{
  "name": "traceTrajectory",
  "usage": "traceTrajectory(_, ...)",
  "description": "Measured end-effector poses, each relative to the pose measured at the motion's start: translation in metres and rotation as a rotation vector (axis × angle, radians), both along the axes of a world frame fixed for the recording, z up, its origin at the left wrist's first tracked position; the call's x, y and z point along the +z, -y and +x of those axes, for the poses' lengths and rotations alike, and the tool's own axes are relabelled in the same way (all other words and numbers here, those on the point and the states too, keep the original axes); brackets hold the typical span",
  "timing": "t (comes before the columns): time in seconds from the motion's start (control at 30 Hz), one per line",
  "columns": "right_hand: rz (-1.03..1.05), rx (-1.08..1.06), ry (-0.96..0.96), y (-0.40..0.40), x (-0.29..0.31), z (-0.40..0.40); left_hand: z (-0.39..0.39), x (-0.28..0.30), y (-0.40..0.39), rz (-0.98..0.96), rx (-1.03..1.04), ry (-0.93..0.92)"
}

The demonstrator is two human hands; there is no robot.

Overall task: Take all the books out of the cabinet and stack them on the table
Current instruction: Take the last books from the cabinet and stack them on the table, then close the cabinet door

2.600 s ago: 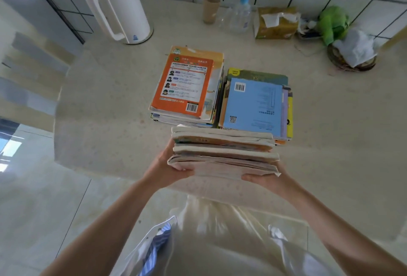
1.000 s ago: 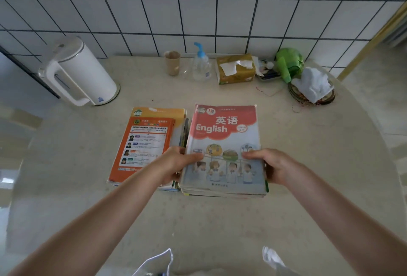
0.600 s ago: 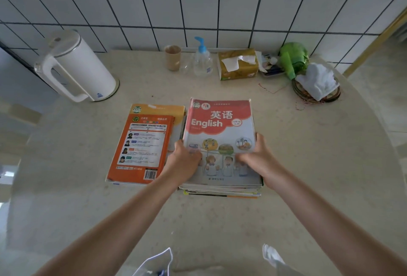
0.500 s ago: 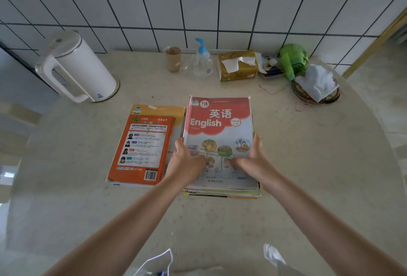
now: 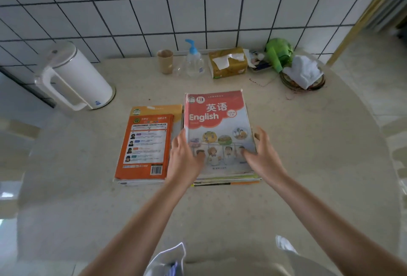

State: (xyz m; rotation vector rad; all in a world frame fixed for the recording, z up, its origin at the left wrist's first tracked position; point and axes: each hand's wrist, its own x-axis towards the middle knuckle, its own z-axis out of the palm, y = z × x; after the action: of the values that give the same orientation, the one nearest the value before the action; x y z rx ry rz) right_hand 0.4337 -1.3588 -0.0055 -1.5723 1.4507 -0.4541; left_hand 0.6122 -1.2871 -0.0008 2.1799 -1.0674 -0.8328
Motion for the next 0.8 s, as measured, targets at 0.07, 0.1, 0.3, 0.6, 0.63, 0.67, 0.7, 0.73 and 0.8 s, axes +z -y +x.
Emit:
traceTrajectory(0.07, -0.063, -0.022, -0.022, -0.016, 0.005, -0.006, -0.005, 0.004, -0.006, -0.124, -0.065, 0.075)
traceTrajectory(0.1, -0.081, -0.032, -0.038, -0.024, 0.005, -0.009, -0.007, 0.004, -0.007, -0.188, -0.1, 0.101)
traceTrajectory(0.3, -0.137, -0.15, -0.109, -0.069, -0.012, -0.027, -0.024, 0.002, -0.014, -0.458, -0.308, 0.142)
traceTrajectory(0.6, -0.063, -0.553, -0.207, -0.184, -0.035, -0.095, -0.111, -0.04, -0.042, -0.422, -0.849, -0.005)
traceTrajectory(0.63, -0.059, -0.599, -0.23, -0.197, -0.037, -0.104, -0.12, -0.043, -0.049, -0.379, -0.909, -0.021)
traceTrajectory(0.67, -0.05, -0.659, -0.25, -0.215, -0.037, -0.115, -0.135, -0.045, -0.058, -0.33, -0.981, -0.041)
traceTrajectory(0.7, -0.041, -0.698, -0.258, -0.227, -0.037, -0.121, -0.143, -0.045, -0.064, -0.293, -1.029, -0.053)
traceTrajectory(0.73, -0.032, -0.724, -0.266, -0.239, -0.037, -0.127, -0.152, -0.045, -0.07, -0.283, -1.067, -0.058)
traceTrajectory(0.8, -0.022, -0.791, -0.295, -0.27, -0.036, -0.14, -0.175, -0.046, -0.085, -0.288, -1.162, -0.064)
